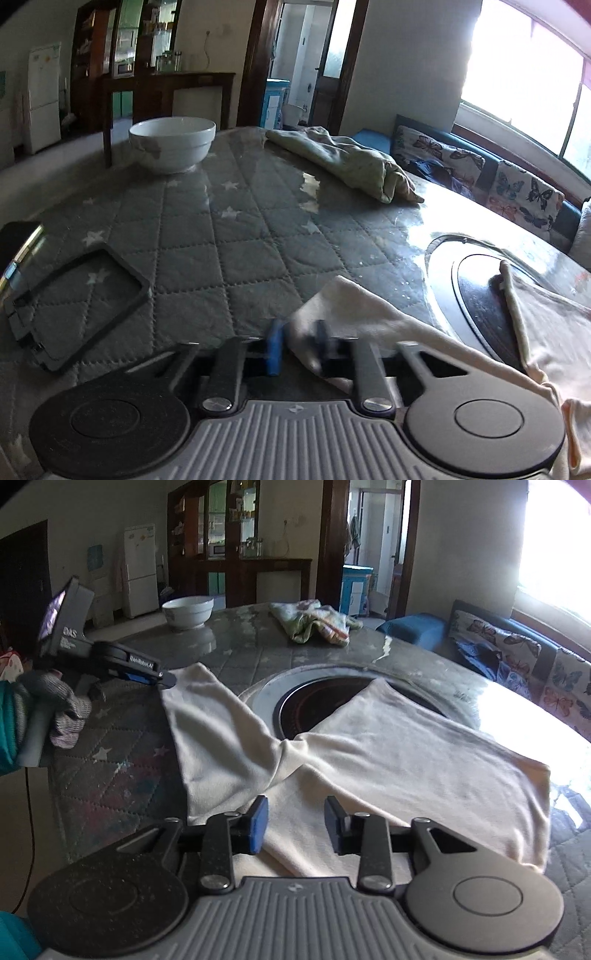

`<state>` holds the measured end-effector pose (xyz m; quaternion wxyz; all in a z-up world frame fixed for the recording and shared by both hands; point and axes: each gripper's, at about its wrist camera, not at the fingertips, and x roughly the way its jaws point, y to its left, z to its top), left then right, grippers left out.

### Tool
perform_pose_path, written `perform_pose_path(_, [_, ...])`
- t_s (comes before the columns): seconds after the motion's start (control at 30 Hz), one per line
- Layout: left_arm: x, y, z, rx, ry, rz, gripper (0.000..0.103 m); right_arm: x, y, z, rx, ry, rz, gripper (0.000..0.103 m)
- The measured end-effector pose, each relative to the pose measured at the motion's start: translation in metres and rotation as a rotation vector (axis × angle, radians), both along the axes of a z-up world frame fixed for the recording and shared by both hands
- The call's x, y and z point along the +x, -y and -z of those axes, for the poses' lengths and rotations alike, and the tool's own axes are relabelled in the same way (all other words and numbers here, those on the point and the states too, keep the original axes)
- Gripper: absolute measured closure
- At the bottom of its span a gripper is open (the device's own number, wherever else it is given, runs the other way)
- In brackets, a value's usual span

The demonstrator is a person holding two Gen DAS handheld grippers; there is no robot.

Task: Fold clothes
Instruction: 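Grasp the other sleeve with the left gripper and lift it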

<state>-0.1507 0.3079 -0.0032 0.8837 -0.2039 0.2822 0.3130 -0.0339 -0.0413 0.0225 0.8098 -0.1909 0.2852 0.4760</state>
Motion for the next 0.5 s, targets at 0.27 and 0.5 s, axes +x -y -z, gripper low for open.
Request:
perform_pose_path(0.27, [0.0,0.03,-0.043,-0.004,0.131,0.096,0.097,0.004,0.031,-0.013,0.043,0.002,0.066,0.069])
perform_pose_path(0.5, [0.025,0.094,-0.094,0.024,0.239,0.31,0.097,0.011,0.065,-0.015,0.075,-0.007,0.16,0.069])
